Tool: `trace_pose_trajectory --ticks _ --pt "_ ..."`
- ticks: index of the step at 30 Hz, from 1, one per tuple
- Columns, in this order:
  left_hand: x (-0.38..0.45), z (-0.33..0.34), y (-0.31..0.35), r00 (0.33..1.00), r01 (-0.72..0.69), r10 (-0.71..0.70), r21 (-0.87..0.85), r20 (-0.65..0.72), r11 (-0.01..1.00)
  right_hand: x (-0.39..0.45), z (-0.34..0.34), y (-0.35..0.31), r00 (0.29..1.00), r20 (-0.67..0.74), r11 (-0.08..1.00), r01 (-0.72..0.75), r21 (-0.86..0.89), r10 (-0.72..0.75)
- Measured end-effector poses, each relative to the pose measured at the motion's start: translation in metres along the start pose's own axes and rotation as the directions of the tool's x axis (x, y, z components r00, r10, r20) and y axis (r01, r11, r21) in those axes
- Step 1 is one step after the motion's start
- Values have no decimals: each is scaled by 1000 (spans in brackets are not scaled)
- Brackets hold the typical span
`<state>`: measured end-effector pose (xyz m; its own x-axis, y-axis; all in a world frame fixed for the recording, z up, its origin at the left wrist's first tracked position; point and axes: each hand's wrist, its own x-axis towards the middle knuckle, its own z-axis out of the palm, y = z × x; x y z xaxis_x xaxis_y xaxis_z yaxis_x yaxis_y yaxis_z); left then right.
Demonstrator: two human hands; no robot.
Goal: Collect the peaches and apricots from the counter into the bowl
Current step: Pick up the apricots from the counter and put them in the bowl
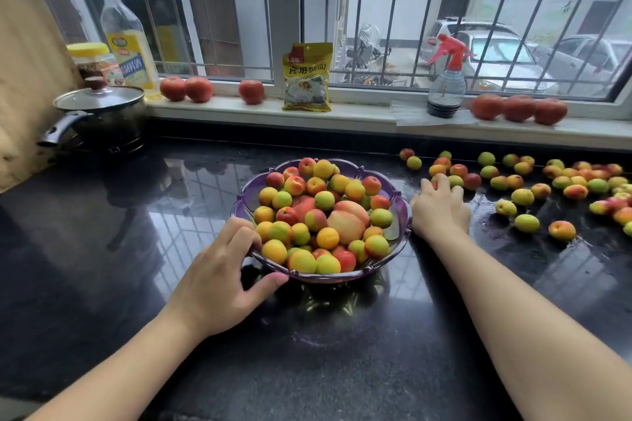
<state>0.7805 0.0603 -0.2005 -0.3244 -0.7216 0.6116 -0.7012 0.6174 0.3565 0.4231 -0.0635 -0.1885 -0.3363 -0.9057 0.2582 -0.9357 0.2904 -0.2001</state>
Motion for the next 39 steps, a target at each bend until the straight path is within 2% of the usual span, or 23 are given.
trace_pose_trajectory --ticks 3,7,10,12,15,18,21,25,27,29,31,33,36,39 --pt "0 0 0 1000 -1 0 -5 -3 1000 -2 5 2 992 -125 998 -9 61 16" --pt "0 1 0 1000 -3 3 -2 -7 1000 2 6 10 979 -153 965 -96 242 136" --pt "0 2 -1 1000 -4 4 -2 0 1000 8 7 24 960 -145 883 -152 444 238" --pt "0 2 -2 1000 -7 7 -5 2 1000 8 1 28 959 -147 815 -118 567 241" --pt "-1 1 -3 1000 -7 7 -2 2 1000 5 -23 16 983 -151 669 42 742 106" --pt "-2 0 -2 1000 -7 7 10 -3 1000 -2 -59 -16 973 -148 527 220 821 -176" --pt "0 0 -1 1000 -3 3 2 4 1000 -1 -74 -53 912 -65 588 315 746 -406" --pt "-1 -1 0 1000 -1 1 -4 -2 1000 3 -69 -69 898 20 631 293 718 -439" --pt "-1 -1 0 1000 0 0 -10 1 1000 4 -60 -54 939 7 599 214 772 -345" --pt "0 -1 0 1000 -3 3 -11 -3 1000 2 -45 -28 991 -44 605 114 788 -129" --pt "0 -1 0 1000 -6 6 -9 -7 1000 -4 -26 2 995 -91 736 28 676 45" --pt "0 0 -1 1000 -15 15 -1 -10 1000 -9 -10 23 990 -89 828 -40 559 107" --pt "0 0 -1 1000 -18 18 1 -14 1000 -3 -6 28 987 -92 858 -65 510 129" --pt "0 1 -1 1000 -20 20 -2 -20 1000 11 -9 22 991 -30 917 -106 384 127"
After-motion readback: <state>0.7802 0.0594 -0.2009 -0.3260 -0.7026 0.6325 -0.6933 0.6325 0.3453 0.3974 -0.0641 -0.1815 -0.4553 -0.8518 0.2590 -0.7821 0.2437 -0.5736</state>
